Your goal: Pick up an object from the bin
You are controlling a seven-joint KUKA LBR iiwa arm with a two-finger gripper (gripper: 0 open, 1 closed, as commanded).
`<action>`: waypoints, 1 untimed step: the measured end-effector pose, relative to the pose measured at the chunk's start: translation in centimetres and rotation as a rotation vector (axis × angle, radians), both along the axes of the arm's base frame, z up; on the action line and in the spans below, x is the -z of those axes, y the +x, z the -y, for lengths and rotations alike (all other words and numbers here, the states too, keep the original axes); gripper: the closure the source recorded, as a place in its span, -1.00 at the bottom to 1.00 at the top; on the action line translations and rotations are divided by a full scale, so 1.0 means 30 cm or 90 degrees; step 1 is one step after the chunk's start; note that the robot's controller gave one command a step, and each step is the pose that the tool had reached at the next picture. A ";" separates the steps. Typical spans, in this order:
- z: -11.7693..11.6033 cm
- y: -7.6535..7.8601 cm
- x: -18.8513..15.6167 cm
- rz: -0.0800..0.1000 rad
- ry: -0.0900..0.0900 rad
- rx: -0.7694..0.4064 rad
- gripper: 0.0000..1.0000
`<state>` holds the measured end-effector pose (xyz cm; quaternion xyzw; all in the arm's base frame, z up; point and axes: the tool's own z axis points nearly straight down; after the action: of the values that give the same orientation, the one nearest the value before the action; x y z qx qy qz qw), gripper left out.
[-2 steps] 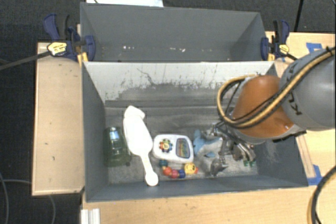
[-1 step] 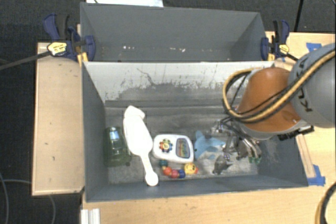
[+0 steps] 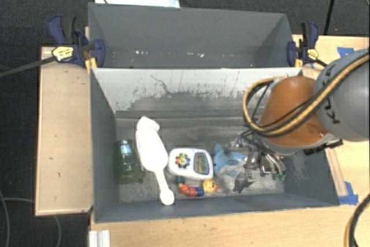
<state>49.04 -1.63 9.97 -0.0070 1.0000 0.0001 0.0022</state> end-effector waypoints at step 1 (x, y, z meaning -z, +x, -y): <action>-0.081 0.000 0.079 0.015 0.000 0.006 1.00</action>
Offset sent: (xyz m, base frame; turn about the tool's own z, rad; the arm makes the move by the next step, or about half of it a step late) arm 0.0000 0.0000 0.0000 0.0000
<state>49.05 0.79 7.60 -0.0023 0.9999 0.0000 0.0143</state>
